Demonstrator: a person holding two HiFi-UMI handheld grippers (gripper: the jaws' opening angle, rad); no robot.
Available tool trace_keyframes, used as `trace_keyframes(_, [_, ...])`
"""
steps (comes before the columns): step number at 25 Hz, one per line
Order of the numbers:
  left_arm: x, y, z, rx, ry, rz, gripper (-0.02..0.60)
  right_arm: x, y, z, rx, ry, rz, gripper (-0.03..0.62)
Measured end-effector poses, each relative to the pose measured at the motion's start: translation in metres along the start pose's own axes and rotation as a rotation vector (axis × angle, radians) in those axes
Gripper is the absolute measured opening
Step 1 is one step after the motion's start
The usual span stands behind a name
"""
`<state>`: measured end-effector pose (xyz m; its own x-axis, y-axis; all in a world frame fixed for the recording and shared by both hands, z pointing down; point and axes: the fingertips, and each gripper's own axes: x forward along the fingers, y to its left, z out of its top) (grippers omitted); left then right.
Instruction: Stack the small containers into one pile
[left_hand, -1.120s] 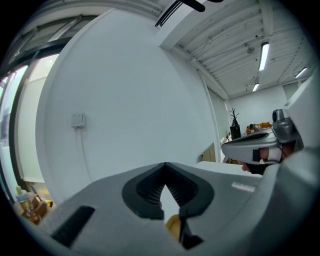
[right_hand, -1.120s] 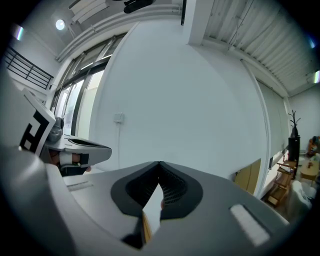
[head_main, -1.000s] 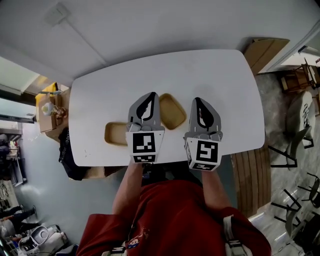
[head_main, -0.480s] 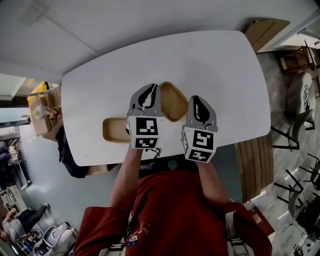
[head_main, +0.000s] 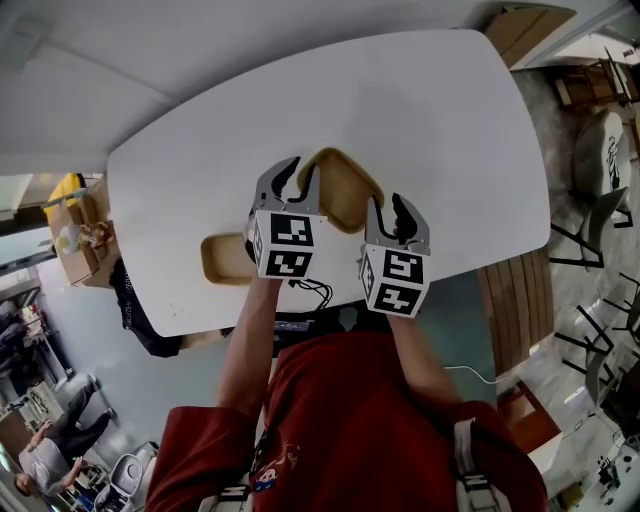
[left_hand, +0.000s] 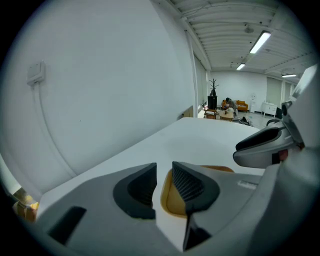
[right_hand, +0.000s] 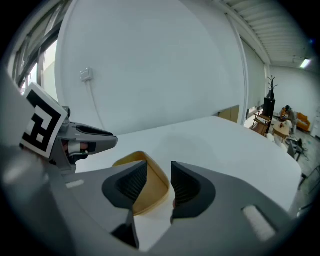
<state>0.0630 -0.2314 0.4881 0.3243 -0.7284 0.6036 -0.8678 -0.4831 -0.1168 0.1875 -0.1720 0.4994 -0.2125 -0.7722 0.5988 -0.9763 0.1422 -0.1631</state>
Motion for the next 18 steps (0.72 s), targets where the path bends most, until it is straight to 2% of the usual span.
trace_keyframes(8, [0.03,0.002,-0.024,0.047,0.095,-0.067,0.143,0.014,0.001,-0.037,0.072,0.123,-0.031,0.179])
trace_keyframes(18, [0.058,-0.004,-0.053,0.075,0.199,-0.14,0.153,0.025,-0.002,-0.073,0.157,0.244,-0.045,0.179])
